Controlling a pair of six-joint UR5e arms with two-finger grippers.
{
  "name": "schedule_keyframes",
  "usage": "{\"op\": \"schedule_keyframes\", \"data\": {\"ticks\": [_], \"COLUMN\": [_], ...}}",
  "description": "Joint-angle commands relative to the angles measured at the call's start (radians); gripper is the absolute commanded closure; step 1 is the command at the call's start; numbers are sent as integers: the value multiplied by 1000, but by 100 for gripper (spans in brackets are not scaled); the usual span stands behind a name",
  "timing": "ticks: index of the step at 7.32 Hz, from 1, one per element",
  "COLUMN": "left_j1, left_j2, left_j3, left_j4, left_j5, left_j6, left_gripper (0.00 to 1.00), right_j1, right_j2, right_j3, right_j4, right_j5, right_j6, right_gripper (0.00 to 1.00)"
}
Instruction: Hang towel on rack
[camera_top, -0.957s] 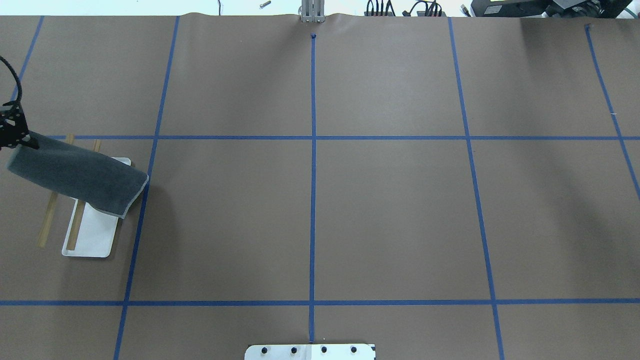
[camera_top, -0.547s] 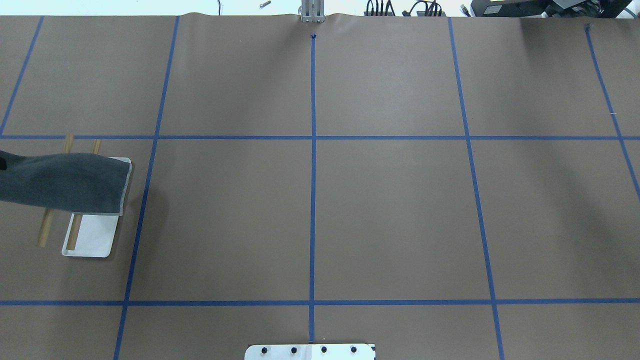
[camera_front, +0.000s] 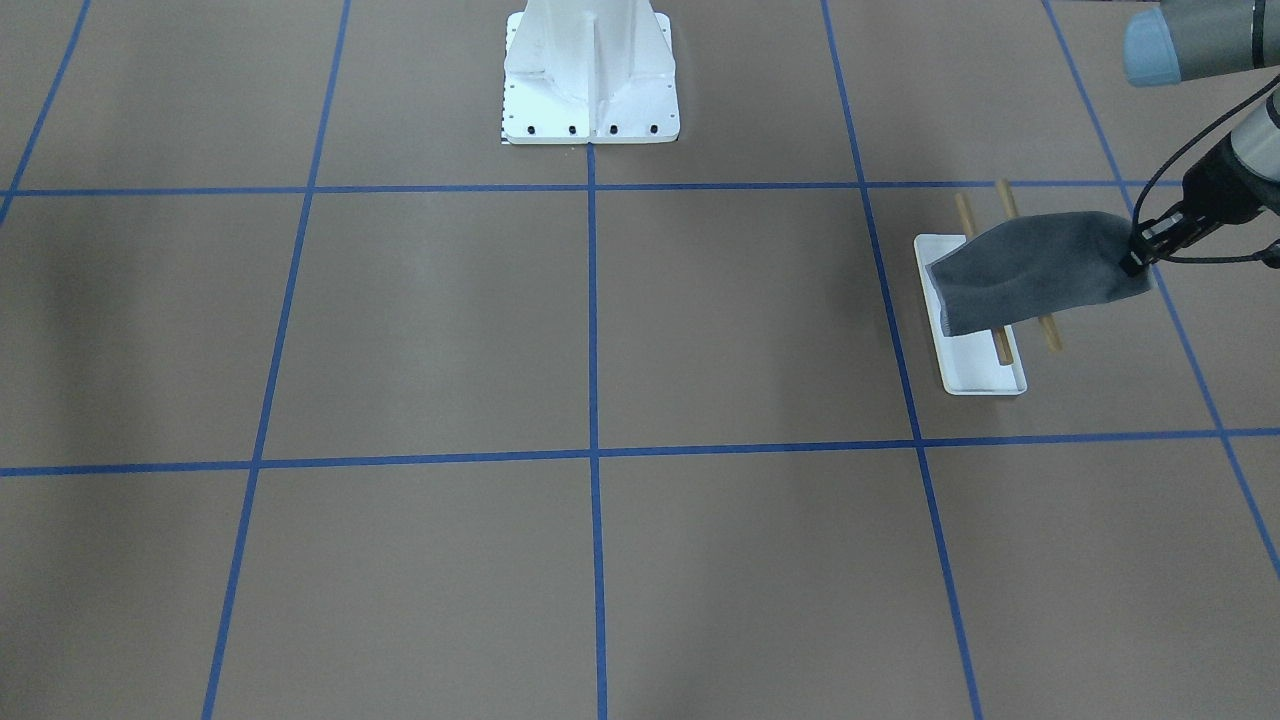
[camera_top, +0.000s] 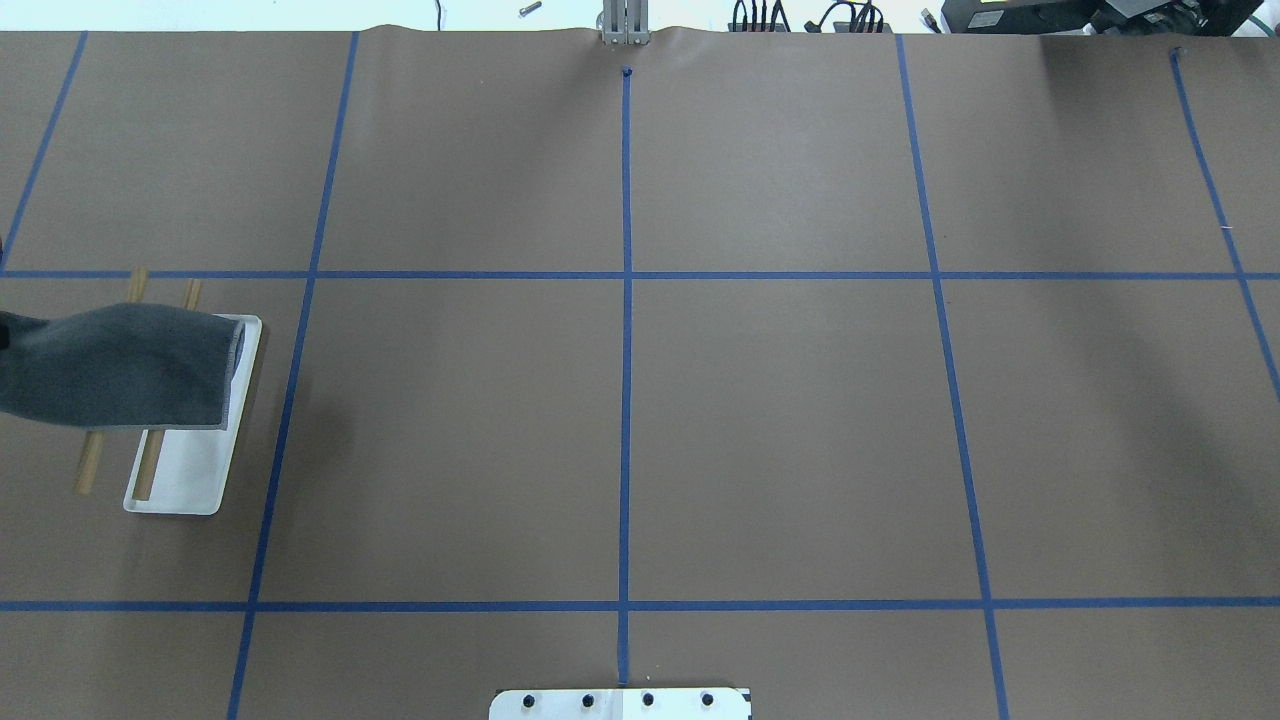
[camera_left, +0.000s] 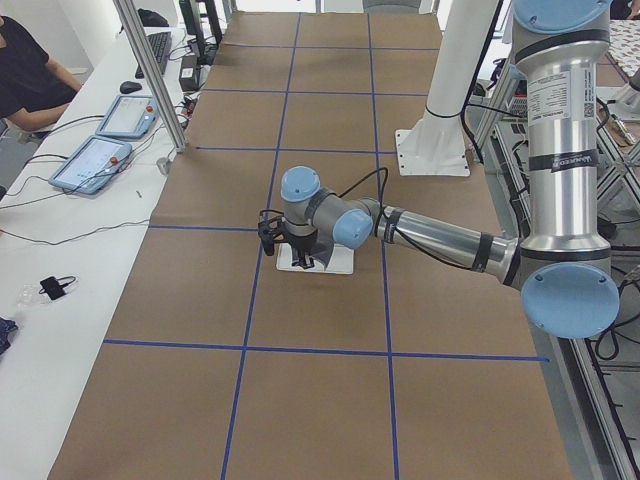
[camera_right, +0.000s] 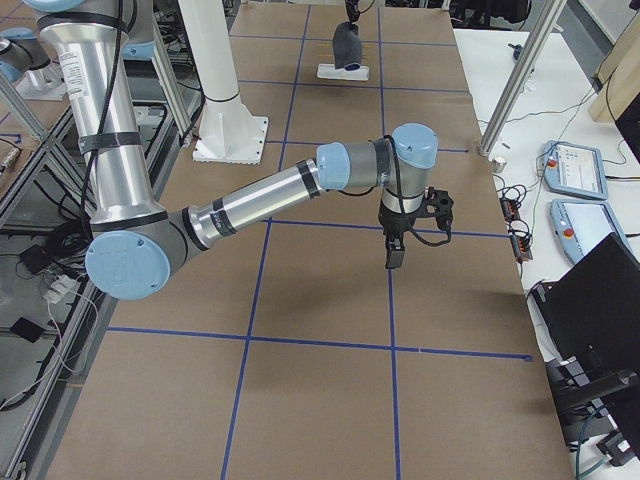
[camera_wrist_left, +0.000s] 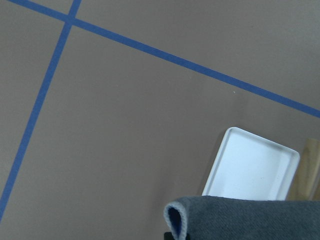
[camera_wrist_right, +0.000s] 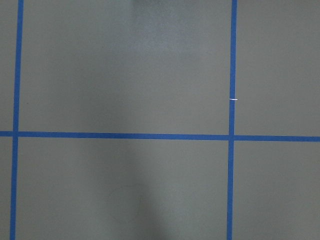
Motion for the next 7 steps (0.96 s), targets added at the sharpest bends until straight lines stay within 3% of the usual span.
{"op": "schedule_keyframes", "data": {"ticks": [1, 3, 4, 6, 7], "left_j1": [2, 2, -6, -103, -146], "left_j2": [-76, -95, -96, -109, -118], "left_j3": [67, 94, 94, 140, 155], "left_j4": [-9, -7, -15, 15, 54], "left_j5": [4, 13, 72, 76, 79], "left_j6": [3, 3, 22, 274, 429], "left_gripper": [2, 2, 2, 2, 2], "right_j1": [7, 11, 11, 20, 46], "right_j2": [-9, -17, -28, -39, -31], "right_j3": [0, 0, 0, -33, -105], "right_j4": [0, -6, -13, -55, -59], "right_j5": [19, 28, 30, 37, 60], "right_j6": [0, -1, -7, -36, -113], "right_gripper": [0, 0, 0, 0, 0]}}
